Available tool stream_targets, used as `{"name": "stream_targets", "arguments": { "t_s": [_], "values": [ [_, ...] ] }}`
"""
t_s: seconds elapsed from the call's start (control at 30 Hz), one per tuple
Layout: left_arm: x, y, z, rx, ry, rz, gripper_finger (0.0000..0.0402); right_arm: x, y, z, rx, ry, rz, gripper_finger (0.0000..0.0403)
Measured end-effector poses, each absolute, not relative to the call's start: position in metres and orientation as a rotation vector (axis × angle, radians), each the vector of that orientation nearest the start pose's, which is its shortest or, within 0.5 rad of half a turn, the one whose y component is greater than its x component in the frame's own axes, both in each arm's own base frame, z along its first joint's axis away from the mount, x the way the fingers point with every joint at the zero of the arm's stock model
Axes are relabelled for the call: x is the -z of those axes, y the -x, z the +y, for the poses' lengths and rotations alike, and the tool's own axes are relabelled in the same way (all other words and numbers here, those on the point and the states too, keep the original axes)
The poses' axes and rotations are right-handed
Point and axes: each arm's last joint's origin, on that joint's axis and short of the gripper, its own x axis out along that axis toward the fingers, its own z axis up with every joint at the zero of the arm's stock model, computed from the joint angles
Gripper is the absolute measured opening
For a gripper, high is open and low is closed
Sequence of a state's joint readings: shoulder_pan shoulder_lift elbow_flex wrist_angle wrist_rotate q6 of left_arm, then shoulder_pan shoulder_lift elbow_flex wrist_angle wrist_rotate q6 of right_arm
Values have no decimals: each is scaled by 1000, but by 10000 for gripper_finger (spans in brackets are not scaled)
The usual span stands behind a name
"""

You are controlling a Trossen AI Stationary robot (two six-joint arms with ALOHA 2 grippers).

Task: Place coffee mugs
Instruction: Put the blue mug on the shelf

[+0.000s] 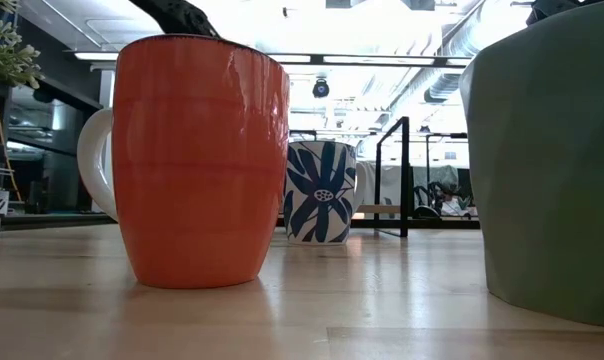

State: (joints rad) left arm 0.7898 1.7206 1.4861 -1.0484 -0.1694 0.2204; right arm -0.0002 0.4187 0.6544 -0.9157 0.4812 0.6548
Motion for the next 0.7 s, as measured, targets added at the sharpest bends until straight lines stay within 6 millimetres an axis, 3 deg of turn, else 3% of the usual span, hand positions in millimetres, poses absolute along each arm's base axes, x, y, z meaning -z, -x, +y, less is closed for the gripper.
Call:
{"name": "stream_targets", "arguments": {
  "t_s": [0.27,0.5,0.7],
  "values": [
    [-301,-240,234,-600,254,1330,74,-268,-76,-13,658,-455,487,0],
    [-300,-244,222,-516,248,1381,74,-268,-75,-14,677,-442,479,0],
    [-298,-247,223,-517,243,1386,74,-268,-75,-14,678,-446,478,0]
  ]
}}
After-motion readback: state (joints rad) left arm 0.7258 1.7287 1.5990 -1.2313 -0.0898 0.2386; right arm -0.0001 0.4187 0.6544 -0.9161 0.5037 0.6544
